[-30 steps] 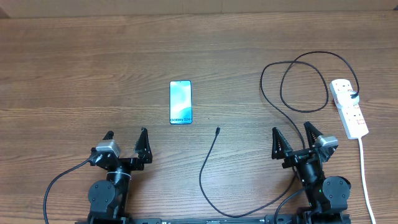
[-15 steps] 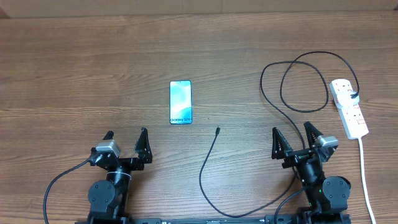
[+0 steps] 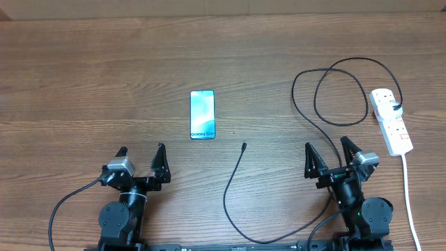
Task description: Plug charger to phone and switch on socket
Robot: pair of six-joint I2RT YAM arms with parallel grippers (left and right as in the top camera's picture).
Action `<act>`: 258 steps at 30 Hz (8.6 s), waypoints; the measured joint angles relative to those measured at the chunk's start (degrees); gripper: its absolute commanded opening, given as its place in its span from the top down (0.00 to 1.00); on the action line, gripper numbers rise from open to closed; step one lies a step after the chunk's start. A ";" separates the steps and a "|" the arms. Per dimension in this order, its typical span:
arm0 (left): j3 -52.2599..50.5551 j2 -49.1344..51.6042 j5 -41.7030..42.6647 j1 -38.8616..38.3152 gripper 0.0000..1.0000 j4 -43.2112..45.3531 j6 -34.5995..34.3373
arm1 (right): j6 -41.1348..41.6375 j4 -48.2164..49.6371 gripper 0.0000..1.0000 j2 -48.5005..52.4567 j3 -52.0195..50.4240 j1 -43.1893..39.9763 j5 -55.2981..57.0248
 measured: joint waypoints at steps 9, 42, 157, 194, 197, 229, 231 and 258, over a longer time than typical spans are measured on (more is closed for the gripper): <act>0.00 0.00 -0.02 0.00 0.00 0.00 0.00 | 0.00 0.02 0.00 0.00 0.00 0.00 0.00; 0.00 0.00 0.00 0.00 0.00 0.00 0.00 | 0.00 0.00 0.00 0.00 0.00 0.00 0.00; 0.00 0.00 0.00 0.00 0.00 0.00 0.00 | 0.00 0.00 0.00 0.00 0.00 0.00 0.00; 25.11 4.13 6.47 0.00 0.00 -25.57 2.27 | 0.00 0.04 0.00 0.00 0.00 0.00 0.00; 36.87 9.97 6.51 0.00 0.00 -33.24 2.97 | 0.02 0.00 0.00 0.00 0.00 0.00 0.00; 100.32 93.57 34.51 0.00 0.96 -90.07 3.37 | 0.02 0.02 0.00 0.00 0.00 0.00 0.00; 100.32 96.00 34.71 -0.11 0.96 -90.71 3.50 | 0.00 0.00 0.00 0.00 0.00 0.00 -0.02; 100.37 107.21 15.80 -14.12 0.01 -81.29 -3.21 | -0.02 0.02 0.00 0.00 0.00 -0.02 -0.02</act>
